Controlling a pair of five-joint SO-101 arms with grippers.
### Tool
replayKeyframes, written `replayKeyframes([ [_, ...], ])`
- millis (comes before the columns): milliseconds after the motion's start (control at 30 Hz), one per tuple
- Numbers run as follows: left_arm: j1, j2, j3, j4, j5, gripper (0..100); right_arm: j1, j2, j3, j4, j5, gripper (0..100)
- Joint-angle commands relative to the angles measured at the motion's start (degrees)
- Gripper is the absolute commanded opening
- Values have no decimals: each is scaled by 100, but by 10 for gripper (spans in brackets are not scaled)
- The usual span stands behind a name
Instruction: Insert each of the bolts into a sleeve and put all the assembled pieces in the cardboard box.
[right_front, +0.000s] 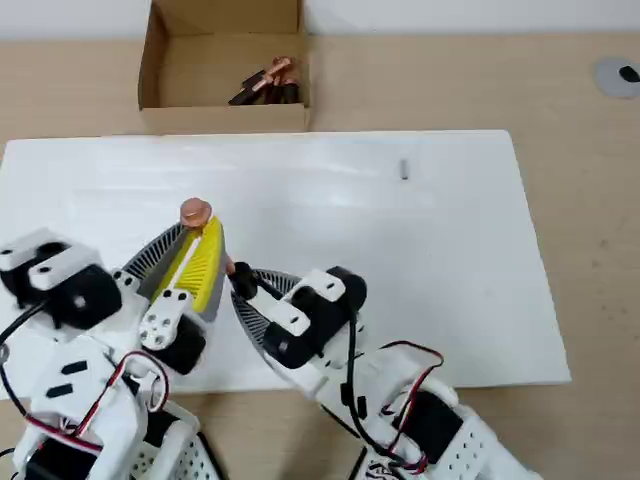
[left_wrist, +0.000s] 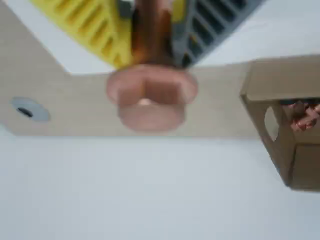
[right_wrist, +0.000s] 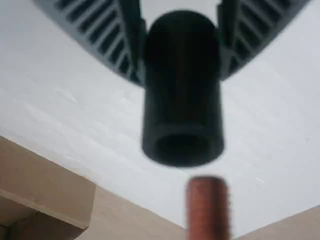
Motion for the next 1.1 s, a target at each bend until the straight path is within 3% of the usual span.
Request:
replayKeyframes([
  [0,-53,-4,-9,-255,-35,6,119,-760,-31,-141,-18,9],
  [200,-9,4,-9,-273,-35,6,101,-760,-48,-141,-18,9],
  [467,615,4,70,-264,-35,6,110,-778,-57,-149,-26,9],
  [1067,308,-40,316,-229,-325,6,119,-787,-31,-141,-26,9],
])
